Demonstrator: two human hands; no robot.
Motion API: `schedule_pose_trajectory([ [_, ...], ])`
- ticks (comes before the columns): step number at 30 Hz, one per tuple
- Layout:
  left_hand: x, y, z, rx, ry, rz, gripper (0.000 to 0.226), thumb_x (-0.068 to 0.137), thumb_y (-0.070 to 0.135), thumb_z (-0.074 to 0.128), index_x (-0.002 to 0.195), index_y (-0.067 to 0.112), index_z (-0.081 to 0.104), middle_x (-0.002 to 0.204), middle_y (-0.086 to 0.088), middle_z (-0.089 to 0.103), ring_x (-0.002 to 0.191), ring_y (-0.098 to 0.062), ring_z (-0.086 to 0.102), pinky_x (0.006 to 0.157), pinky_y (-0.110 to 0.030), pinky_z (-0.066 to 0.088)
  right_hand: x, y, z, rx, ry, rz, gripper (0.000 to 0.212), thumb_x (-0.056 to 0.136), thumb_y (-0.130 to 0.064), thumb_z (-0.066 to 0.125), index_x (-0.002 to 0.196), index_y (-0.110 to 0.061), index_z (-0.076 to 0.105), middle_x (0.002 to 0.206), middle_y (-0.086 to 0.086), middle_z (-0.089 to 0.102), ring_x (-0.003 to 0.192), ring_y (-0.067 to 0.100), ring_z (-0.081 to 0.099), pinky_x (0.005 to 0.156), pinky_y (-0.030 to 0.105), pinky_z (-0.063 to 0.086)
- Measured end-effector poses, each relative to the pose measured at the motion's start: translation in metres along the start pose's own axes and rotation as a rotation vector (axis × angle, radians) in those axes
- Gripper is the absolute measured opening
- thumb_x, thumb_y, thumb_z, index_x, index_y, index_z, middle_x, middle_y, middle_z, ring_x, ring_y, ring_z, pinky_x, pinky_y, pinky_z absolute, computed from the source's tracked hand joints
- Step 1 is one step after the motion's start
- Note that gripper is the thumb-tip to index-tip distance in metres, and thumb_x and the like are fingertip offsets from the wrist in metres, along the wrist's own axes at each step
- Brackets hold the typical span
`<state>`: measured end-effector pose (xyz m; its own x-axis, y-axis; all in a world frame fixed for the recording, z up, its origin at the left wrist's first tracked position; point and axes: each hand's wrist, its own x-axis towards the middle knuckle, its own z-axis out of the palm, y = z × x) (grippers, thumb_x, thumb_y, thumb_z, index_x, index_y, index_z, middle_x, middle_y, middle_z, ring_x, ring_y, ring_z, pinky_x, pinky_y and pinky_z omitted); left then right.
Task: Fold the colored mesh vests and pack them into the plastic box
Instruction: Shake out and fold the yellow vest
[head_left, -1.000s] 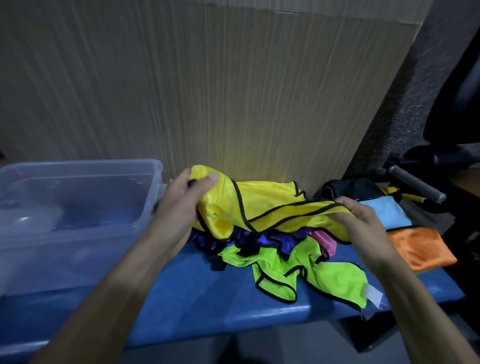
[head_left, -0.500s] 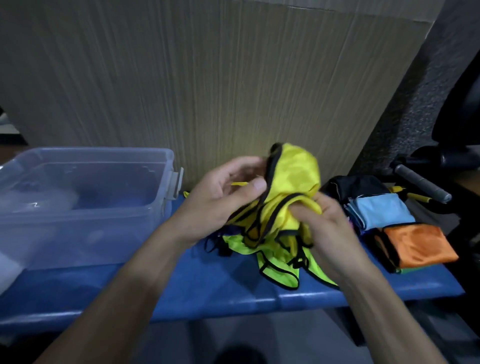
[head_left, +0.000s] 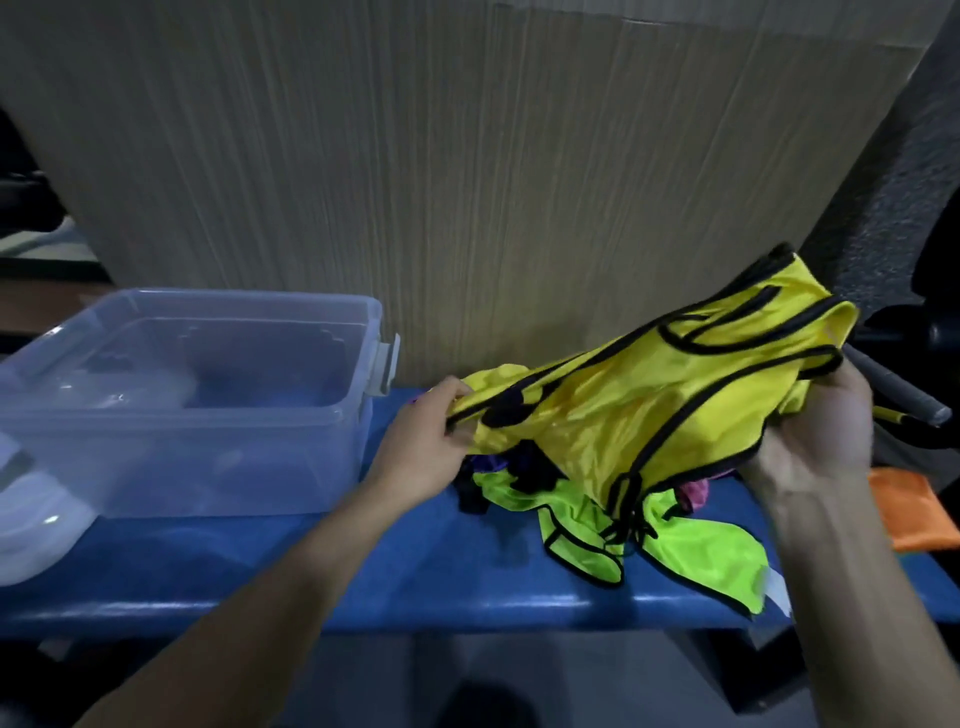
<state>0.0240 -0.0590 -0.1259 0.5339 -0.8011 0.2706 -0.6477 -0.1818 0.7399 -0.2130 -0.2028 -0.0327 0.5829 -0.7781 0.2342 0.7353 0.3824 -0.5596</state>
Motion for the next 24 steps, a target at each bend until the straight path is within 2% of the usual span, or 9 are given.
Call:
schedule_pose_trajectory([
  [4,-0.003,0.030,-0.025,-0.641,-0.221,-0.160,0.013,0.099,0.015,0.061,0.096,0.017,0.073,0.085,-0.001,0.072,0.079,-0.014,0.066,0.074,-0.028,0.051,0.015,-0.001,-0.021,-0.037,0.235,0.042,0.034,0.100,-0.028,0.052,0.086,-0.013,0.080,0.101,0.003,0.076,0.093,0.018,0.076,0.076,0.036,0.063],
  [6,-0.008,0.045,-0.031,-0.908,-0.304,-0.260,0.016,0.100,0.012,0.060,0.102,0.010,0.075,0.093,-0.009,0.074,0.081,-0.016,0.070,0.076,-0.029,0.057,0.023,0.010,-0.040,-0.387,0.342,0.162,0.024,0.104,-0.025,0.053,0.093,-0.016,0.072,0.090,-0.003,0.077,0.077,0.007,0.074,0.065,0.024,0.059],
  [7,-0.009,0.051,-0.032,-0.992,-0.299,-0.317,0.015,0.098,0.011,0.061,0.103,0.008,0.075,0.095,-0.011,0.073,0.082,-0.018,0.070,0.078,-0.031,0.058,0.024,0.017,-0.045,-0.624,0.364,0.212,0.014,0.104,-0.024,0.056,0.106,-0.016,0.067,0.097,-0.004,0.078,0.077,0.004,0.073,0.068,0.022,0.057],
  [9,-0.006,0.055,-0.030,-1.101,-0.235,-0.426,0.017,0.094,0.010,0.064,0.107,0.007,0.073,0.098,-0.014,0.070,0.084,-0.021,0.069,0.079,-0.032,0.058,0.022,0.033,-0.053,-0.941,0.421,0.276,0.046,0.096,-0.029,0.070,0.137,-0.016,0.053,0.122,0.001,0.071,0.098,0.012,0.067,0.084,0.028,0.052],
  [11,-0.001,0.055,-0.028,-1.183,-0.155,-0.519,0.022,0.091,0.011,0.066,0.113,0.008,0.070,0.098,-0.014,0.068,0.084,-0.022,0.067,0.077,-0.033,0.058,0.011,0.042,-0.042,-1.129,0.439,0.077,0.052,0.092,-0.027,0.075,0.138,-0.018,0.052,0.117,-0.005,0.066,0.110,0.015,0.061,0.091,0.026,0.049],
  [13,0.005,0.054,-0.025,-1.258,-0.082,-0.596,0.016,0.092,0.010,0.065,0.107,0.005,0.067,0.090,-0.013,0.066,0.077,-0.022,0.066,0.071,-0.033,0.058,-0.007,0.049,-0.024,-1.270,0.271,-0.127,0.026,0.093,-0.031,0.074,0.114,-0.017,0.067,0.105,-0.002,0.070,0.105,0.015,0.065,0.092,0.035,0.055],
  [15,0.009,0.054,-0.021,-1.328,-0.003,-0.643,0.010,0.094,0.008,0.062,0.103,0.004,0.064,0.082,-0.012,0.063,0.070,-0.022,0.065,0.063,-0.032,0.059,-0.028,0.059,-0.006,-1.276,0.015,-0.164,0.022,0.093,-0.044,0.070,0.096,-0.023,0.069,0.096,-0.002,0.071,0.097,0.015,0.069,0.088,0.044,0.057],
  [19,0.015,0.056,-0.014,-1.391,0.097,-0.684,0.011,0.096,0.004,0.056,0.105,0.001,0.061,0.079,-0.013,0.065,0.068,-0.024,0.067,0.060,-0.034,0.061,-0.056,0.080,0.006,-1.531,-0.360,-0.149,0.050,0.077,-0.064,0.076,0.111,-0.033,0.057,0.117,-0.015,0.058,0.110,0.006,0.058,0.085,0.017,0.048],
  [24,0.016,0.058,-0.010,-1.434,0.102,-0.682,0.007,0.098,0.005,0.053,0.093,0.003,0.058,0.074,-0.012,0.063,0.062,-0.022,0.064,0.060,-0.033,0.060,-0.051,0.108,-0.015,-1.739,-0.265,-0.352,0.026,0.088,-0.025,0.078,0.102,-0.024,0.056,0.094,-0.016,0.058,0.084,0.002,0.056,0.072,0.020,0.045],
])
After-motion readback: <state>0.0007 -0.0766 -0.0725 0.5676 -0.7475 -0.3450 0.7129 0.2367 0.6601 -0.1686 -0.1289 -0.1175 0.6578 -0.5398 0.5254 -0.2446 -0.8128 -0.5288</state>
